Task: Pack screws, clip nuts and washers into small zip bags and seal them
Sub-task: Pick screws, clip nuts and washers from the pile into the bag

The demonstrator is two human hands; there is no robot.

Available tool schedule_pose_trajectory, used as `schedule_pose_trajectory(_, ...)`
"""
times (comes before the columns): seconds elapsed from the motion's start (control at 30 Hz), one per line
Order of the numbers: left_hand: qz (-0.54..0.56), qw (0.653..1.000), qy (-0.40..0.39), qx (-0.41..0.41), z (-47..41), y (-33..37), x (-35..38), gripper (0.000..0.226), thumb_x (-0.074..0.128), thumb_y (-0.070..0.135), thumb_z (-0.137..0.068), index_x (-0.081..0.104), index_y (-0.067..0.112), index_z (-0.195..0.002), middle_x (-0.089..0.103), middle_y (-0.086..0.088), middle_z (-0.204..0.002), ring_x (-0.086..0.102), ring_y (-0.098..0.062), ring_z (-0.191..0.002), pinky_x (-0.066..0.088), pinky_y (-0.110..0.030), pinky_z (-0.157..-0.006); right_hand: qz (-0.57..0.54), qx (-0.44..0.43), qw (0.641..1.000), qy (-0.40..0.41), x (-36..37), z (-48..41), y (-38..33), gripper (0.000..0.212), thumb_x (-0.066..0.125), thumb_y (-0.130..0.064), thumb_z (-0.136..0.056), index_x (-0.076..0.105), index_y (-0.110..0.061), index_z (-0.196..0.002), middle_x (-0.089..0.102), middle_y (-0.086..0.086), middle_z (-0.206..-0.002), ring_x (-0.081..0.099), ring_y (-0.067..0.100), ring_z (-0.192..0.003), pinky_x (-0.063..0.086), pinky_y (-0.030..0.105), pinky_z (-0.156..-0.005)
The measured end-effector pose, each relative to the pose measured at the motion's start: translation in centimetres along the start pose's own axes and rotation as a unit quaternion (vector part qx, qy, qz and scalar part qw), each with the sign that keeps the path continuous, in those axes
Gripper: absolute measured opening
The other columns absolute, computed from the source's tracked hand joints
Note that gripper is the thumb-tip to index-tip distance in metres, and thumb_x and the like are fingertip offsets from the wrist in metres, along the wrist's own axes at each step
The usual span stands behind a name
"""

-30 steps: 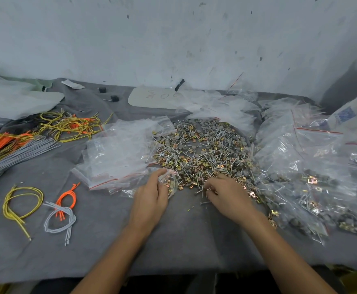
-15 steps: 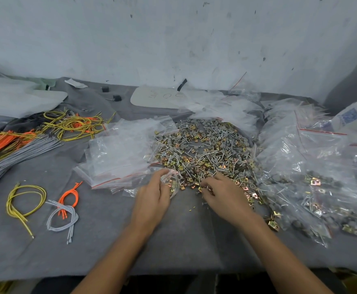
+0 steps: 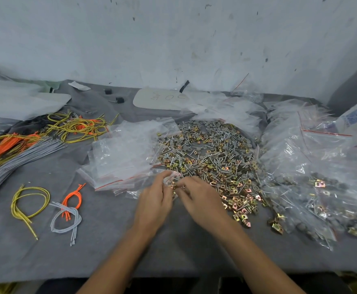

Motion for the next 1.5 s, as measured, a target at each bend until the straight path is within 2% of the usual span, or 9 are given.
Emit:
schedule_pose_trajectory(0.2, 0.000, 1.000, 0.001, 0.005, 0.0, 0.1, -0.1, 0.041, 0.035, 0.040, -0.087, 0.050, 0.042, -0.125, 0.056, 0.014, -0.073, 0.063, -0.014, -0.081, 0.043, -0.030, -0.069, 0.107, 0.006, 0.994, -0.029, 1.4, -1.7, -1.0, 0.024, 0.045, -0.032, -0.102, 0.063, -0.022, -0.114, 0.071, 0.002, -0.108, 0.064, 0.030, -0.102, 0.051, 0.042, -0.078)
schedule_pose_trajectory(0.33, 0.002, 1.000, 0.008, 0.004, 0.0, 0.1, -0.2, 0.042, 0.035, 0.040, -0.086, 0.052, 0.041, -0.125, 0.056, 0.011, -0.068, 0.064, -0.021, -0.079, 0.048, -0.036, -0.071, 0.134, 0.002, 0.990, -0.032, 1.2, -2.0, -1.0, 0.024, 0.045, -0.034, -0.103, 0.066, -0.021, -0.104, 0.072, 0.003, -0.101, 0.066, 0.031, -0.097, 0.051, 0.041, -0.074)
schedule_pose_trajectory(0.57, -0.003, 1.000, 0.016, 0.010, 0.0, 0.1, -0.2, 0.039, 0.041, 0.029, -0.089, 0.052, 0.042, -0.124, 0.053, 0.014, -0.061, 0.052, -0.009, -0.064, 0.045, -0.037, -0.063, 0.028, 0.054, 0.998, 0.030, -3.0, 1.4, 2.1, 0.010, 0.061, -0.038, -0.097, 0.066, -0.031, -0.102, 0.062, -0.016, -0.091, 0.058, 0.009, -0.083, 0.045, 0.031, -0.072)
schedule_pose_trajectory(0.7, -0.012, 1.000, 0.011, 0.013, 0.1, 0.2, -0.1, 0.039, 0.041, 0.029, -0.090, 0.053, 0.038, -0.126, 0.052, 0.014, -0.060, 0.052, -0.009, -0.063, 0.044, -0.037, -0.060, 0.080, 0.117, 0.989, 0.028, -5.9, 4.6, 6.6, 0.006, 0.065, -0.033, -0.094, 0.068, -0.031, -0.099, 0.058, -0.014, -0.094, 0.058, 0.016, -0.095, 0.047, 0.034, -0.078)
schedule_pose_trajectory(0.8, -0.019, 1.000, 0.009, 0.017, 0.2, 0.4, -0.2, 0.039, 0.042, 0.028, -0.091, 0.054, 0.036, -0.127, 0.052, 0.016, -0.060, 0.053, -0.003, -0.064, 0.039, -0.034, -0.057, 0.119, 0.145, 0.982, 0.036, -7.2, 6.3, 8.6, 0.008, 0.063, -0.040, -0.095, 0.069, -0.034, -0.097, 0.054, -0.015, -0.092, 0.056, 0.015, -0.096, 0.045, 0.034, -0.074)
schedule_pose_trajectory(0.97, -0.018, 1.000, 0.005, 0.014, 0.2, 0.4, -0.2, 0.040, 0.041, 0.029, -0.090, 0.055, 0.035, -0.127, 0.054, 0.017, -0.062, 0.053, -0.001, -0.063, 0.032, -0.032, -0.056, 0.160, 0.145, 0.976, -0.035, -6.7, 6.7, 9.3, 0.019, 0.057, -0.053, -0.096, 0.065, -0.040, -0.107, 0.054, -0.016, -0.104, 0.050, 0.011, -0.104, 0.044, 0.032, -0.082)
schedule_pose_trajectory(1.2, -0.016, 1.000, -0.002, 0.004, 0.2, 0.2, -0.1, 0.041, 0.041, 0.030, -0.091, 0.055, 0.036, -0.128, 0.053, 0.012, -0.061, 0.052, -0.009, -0.061, 0.045, -0.038, -0.060, 0.157, 0.148, 0.976, -0.041, -6.7, 5.9, 9.3, 0.016, 0.055, -0.048, -0.099, 0.064, -0.036, -0.104, 0.057, -0.014, -0.103, 0.053, 0.014, -0.103, 0.044, 0.032, -0.079)
schedule_pose_trajectory(1.33, -0.007, 1.000, -0.006, 0.003, 0.3, 0.2, -0.1, 0.041, 0.040, 0.031, -0.091, 0.054, 0.037, -0.128, 0.057, 0.015, -0.069, 0.053, -0.007, -0.062, 0.043, -0.038, -0.059, 0.141, 0.133, 0.978, -0.080, -6.9, 6.4, 9.9, 0.015, 0.060, -0.041, -0.097, 0.067, -0.035, -0.110, 0.055, -0.013, -0.106, 0.056, 0.014, -0.104, 0.048, 0.035, -0.084)
schedule_pose_trajectory(1.5, -0.011, 1.000, -0.001, 0.006, 0.2, 0.1, 0.0, 0.041, 0.038, 0.033, -0.090, 0.053, 0.038, -0.128, 0.056, 0.013, -0.063, 0.054, -0.004, -0.063, 0.037, -0.034, -0.057, 0.139, 0.134, 0.980, -0.048, -7.7, 7.0, 10.0, 0.005, 0.068, -0.029, -0.093, 0.062, -0.029, -0.094, 0.052, -0.014, -0.093, 0.056, 0.014, -0.093, 0.043, 0.033, -0.074)
Point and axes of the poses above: each hand's wrist, its own z-axis away from the middle knuckle, its own x-axis out of the palm, y = z × x, the point moved 5 cm from there along -z, towards the middle knuckle
